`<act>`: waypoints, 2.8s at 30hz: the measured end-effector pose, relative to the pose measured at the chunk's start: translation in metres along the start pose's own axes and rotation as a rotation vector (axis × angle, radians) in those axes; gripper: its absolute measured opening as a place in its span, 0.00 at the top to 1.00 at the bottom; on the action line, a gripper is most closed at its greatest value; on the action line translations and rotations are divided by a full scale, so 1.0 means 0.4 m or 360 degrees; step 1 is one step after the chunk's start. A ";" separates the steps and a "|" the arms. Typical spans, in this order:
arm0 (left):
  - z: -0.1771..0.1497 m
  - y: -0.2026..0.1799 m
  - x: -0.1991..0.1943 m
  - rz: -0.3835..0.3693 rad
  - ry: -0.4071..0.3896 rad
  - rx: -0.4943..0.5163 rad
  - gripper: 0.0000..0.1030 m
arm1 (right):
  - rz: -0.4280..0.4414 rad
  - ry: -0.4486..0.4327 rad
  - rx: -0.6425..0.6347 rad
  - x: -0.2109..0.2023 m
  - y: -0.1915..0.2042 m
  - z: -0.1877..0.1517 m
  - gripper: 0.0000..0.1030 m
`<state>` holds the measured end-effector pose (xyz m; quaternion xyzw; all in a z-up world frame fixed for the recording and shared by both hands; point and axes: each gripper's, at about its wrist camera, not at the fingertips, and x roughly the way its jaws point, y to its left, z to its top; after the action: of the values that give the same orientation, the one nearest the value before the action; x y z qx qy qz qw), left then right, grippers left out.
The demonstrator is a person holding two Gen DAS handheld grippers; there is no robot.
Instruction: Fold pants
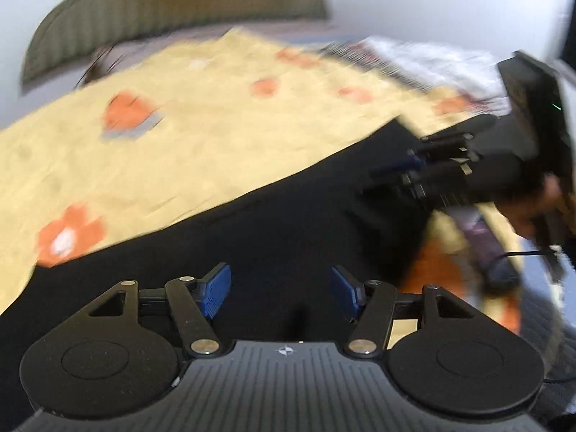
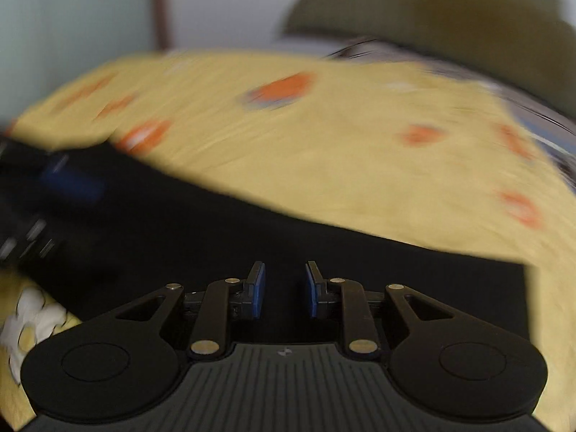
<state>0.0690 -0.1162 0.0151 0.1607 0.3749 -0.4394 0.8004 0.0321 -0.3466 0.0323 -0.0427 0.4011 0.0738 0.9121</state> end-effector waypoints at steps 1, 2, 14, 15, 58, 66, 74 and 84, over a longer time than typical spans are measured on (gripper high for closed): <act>0.006 0.021 0.015 0.0018 0.0047 -0.0010 0.38 | 0.0040 0.0057 -0.0060 0.037 0.017 0.014 0.78; 0.010 0.040 0.032 0.0032 0.0074 -0.0027 0.38 | 0.0076 0.0121 -0.0108 0.077 0.031 0.026 0.78; 0.043 0.143 0.062 0.0190 0.0015 -0.0209 0.40 | 0.0017 0.0014 -0.0034 0.093 0.020 0.092 0.77; 0.040 0.135 0.055 0.0169 0.0025 -0.0190 0.40 | 0.0076 0.0062 -0.0072 0.101 0.038 0.087 0.77; -0.023 0.049 0.069 0.0018 0.0103 -0.0118 0.29 | -0.0239 -0.0092 -0.0521 0.119 0.095 0.141 0.92; 0.045 0.001 0.107 -0.0050 0.0103 -0.0105 0.27 | 0.0082 0.0124 -0.0142 0.157 -0.040 0.077 0.92; 0.134 -0.080 0.252 -0.0127 0.0180 -0.0049 0.27 | -0.0153 -0.0154 0.0215 0.007 -0.188 0.048 0.91; 0.192 -0.062 0.330 0.0304 0.0010 -0.0068 0.25 | -0.0122 0.0051 0.0233 0.084 -0.255 -0.049 0.91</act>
<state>0.1277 -0.2521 -0.0295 0.1800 0.3696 -0.3525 0.8407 0.0576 -0.4465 -0.0036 0.0077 0.4182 0.0086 0.9083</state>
